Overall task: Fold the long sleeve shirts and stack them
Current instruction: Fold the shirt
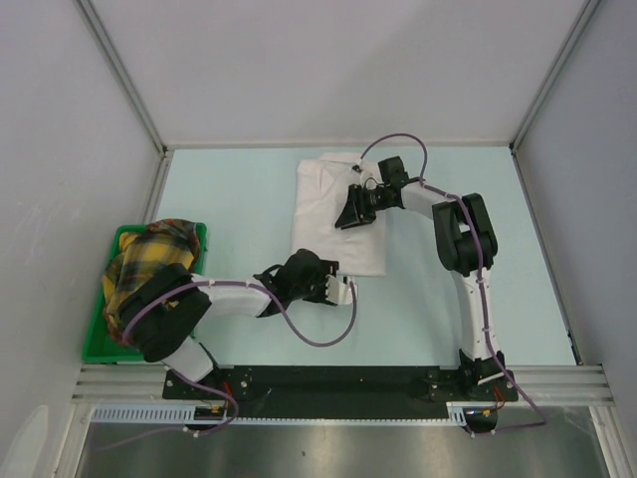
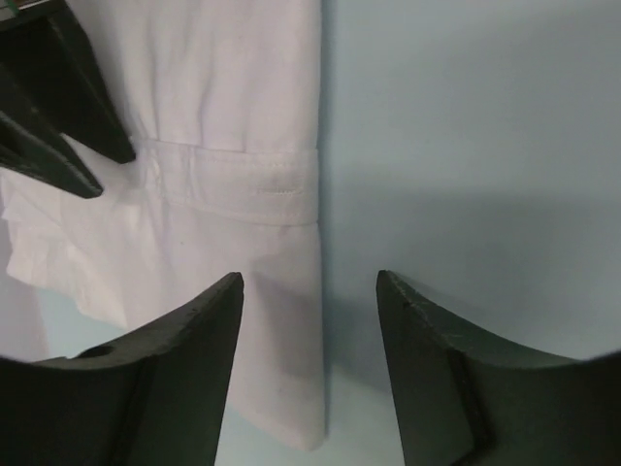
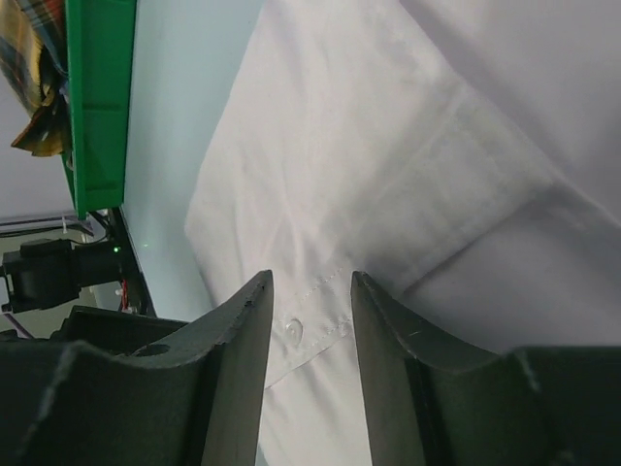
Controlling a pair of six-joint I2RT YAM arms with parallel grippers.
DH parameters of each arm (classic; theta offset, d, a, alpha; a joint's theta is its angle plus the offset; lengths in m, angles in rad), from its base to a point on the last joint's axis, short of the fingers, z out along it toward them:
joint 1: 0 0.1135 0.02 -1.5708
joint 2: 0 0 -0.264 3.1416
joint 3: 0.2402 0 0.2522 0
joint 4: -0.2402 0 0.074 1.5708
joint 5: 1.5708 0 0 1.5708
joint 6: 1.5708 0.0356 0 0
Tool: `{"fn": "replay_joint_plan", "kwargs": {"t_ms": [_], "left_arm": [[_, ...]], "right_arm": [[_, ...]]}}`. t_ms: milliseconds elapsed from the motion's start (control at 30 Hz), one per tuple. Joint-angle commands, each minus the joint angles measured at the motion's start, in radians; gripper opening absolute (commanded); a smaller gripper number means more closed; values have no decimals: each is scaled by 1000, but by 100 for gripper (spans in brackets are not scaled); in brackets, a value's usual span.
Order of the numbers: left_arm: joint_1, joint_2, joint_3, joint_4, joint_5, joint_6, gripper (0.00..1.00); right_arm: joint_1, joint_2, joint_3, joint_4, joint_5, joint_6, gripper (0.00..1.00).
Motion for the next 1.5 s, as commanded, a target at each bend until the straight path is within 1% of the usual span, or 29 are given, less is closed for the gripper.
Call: {"fn": "replay_joint_plan", "kwargs": {"t_ms": [0,33,67,133,167,233,267,333,367,400,433,500,533,567,600,633,700,767,800,833,900,1067,1133,1233,1300,1467], "left_arm": [[-7,76,-27,79,-118,104,59],[-7,87,-24,77,-122,107,54],[-7,98,-10,63,-130,106,48],[-7,118,-4,62,-138,101,42],[-5,120,-2,62,-138,95,36],[-7,98,2,59,-124,90,28],[-7,88,2,39,-115,80,18],[-10,65,22,-16,-84,63,8],[-17,60,33,-79,-79,43,0],[-20,52,47,-114,-69,34,0],[-22,20,48,-169,-28,26,0],[-42,-17,41,-211,-4,9,0],[-51,-32,39,-277,16,3,0],[-74,-56,50,-309,17,-23,0],[-86,-66,57,-382,20,-45,0],[-109,-89,67,-421,33,-92,0],[-128,-118,94,-524,60,-143,0],[-166,-174,111,-576,89,-207,0],[-177,-193,119,-630,103,-230,0],[-194,-210,130,-657,138,-271,0],[-204,-253,166,-732,178,-312,0],[-224,-311,240,-822,261,-410,0],[-238,-314,252,-842,269,-440,0],[-258,-324,274,-853,281,-480,0],[-273,-331,278,-863,298,-512,0],[-289,-353,315,-908,339,-559,0]], "right_arm": [[-7,60,54,-11,37,-19,42],[-10,80,63,-14,37,-19,42],[-12,89,68,-20,37,-24,42],[-16,107,71,-23,35,-21,42],[-16,114,76,-27,35,-24,42],[-19,114,76,-29,35,-31,42],[-18,108,73,-31,29,-31,42],[-16,92,70,-35,20,-41,42],[-13,77,68,-41,17,-45,42],[-10,66,62,-47,17,-57,43],[-8,55,62,-54,17,-76,45],[-8,25,51,-66,6,-82,45],[-8,13,48,-70,0,-82,45],[-12,-15,45,-81,-15,-81,45],[-13,-29,42,-86,-23,-81,46],[-12,-46,41,-96,-35,-77,45],[-10,-87,27,-103,-43,-80,45],[-1,-116,13,-104,-57,-96,45],[5,-124,-1,-110,-62,-105,43],[8,-130,-12,-122,-72,-114,43],[27,-150,-30,-133,-80,-148,41],[68,-205,-128,-166,-134,-209,37],[90,-237,-157,-172,-173,-229,35],[122,-254,-203,-210,-181,-303,34],[136,-244,-219,-260,-158,-378,33],[159,-173,-243,-360,-151,-507,27]]}}
